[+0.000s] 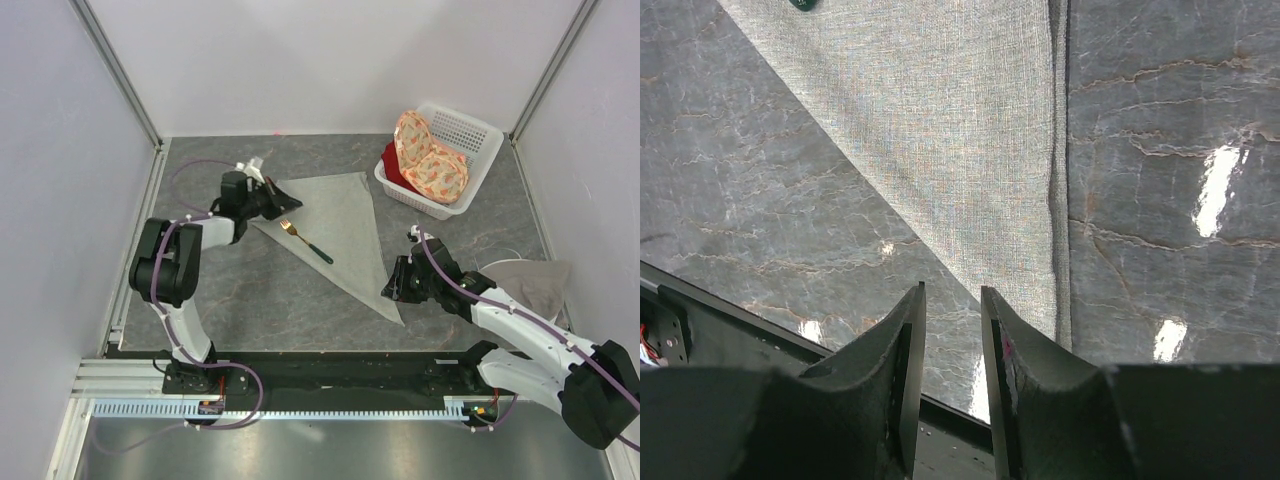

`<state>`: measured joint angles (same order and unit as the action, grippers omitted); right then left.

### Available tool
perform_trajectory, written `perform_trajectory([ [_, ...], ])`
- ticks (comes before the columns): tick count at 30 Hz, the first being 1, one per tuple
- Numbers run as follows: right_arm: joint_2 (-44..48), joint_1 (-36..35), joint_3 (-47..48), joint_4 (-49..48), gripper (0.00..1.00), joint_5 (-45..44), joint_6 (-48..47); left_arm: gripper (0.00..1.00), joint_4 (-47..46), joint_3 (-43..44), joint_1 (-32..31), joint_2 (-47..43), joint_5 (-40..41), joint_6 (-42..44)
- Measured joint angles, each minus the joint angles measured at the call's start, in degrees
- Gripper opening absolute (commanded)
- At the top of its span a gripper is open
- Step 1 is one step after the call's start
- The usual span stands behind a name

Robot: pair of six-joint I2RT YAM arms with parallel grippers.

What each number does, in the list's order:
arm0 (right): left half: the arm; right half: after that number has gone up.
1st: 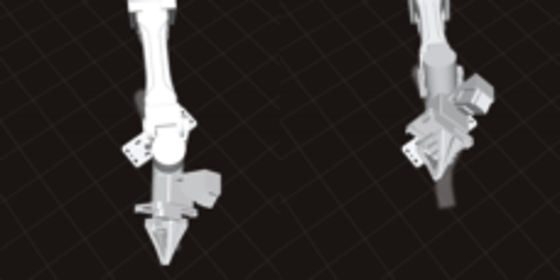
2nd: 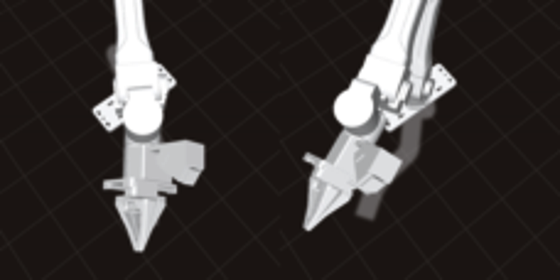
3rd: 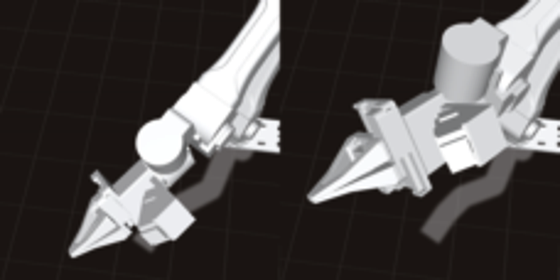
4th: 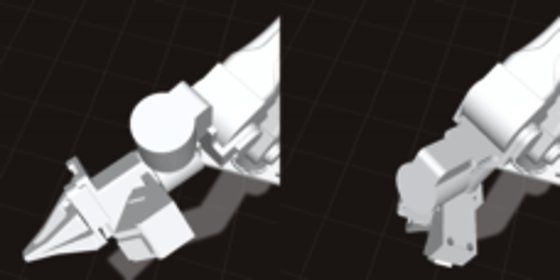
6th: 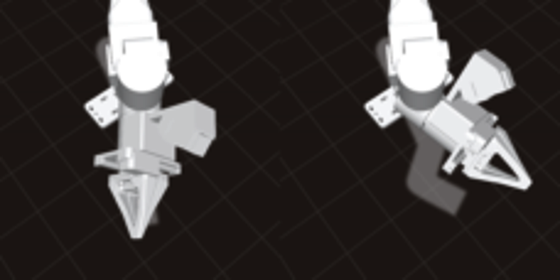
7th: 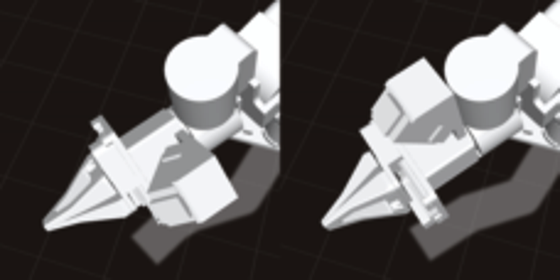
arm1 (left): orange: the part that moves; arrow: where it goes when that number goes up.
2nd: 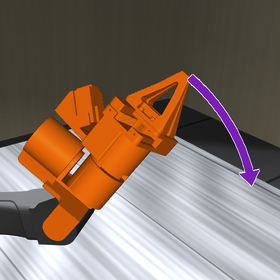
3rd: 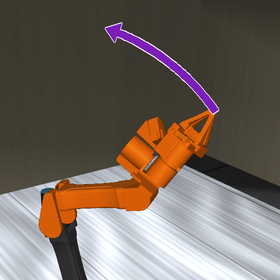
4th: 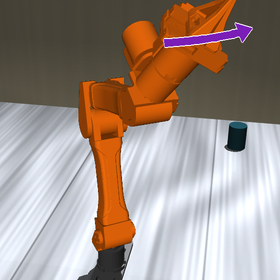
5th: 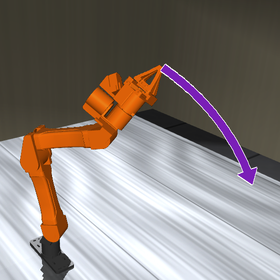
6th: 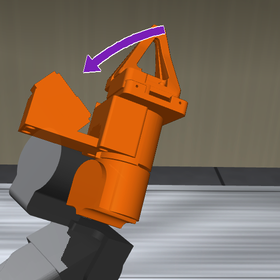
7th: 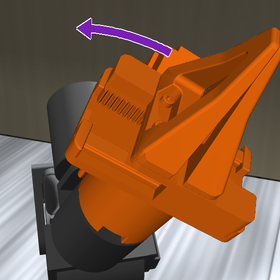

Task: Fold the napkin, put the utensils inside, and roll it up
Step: Fold the napkin

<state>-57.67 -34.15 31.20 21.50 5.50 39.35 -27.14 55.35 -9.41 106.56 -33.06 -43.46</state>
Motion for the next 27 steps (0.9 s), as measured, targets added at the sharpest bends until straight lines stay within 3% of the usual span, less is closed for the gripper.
perform_trajectory([
  [6,1.5,0.0,0.0,0.5,0.37,-0.2,-0.2,0.02,-1.6,-2.8,-6.9,0.0,-0.5,0.1],
  [27,0.7,0.0,0.5,0.9,0.37,-0.3,-0.2,0.02,-5.8,-14.3,-13.2,-1.7,-1.7,5.6],
])
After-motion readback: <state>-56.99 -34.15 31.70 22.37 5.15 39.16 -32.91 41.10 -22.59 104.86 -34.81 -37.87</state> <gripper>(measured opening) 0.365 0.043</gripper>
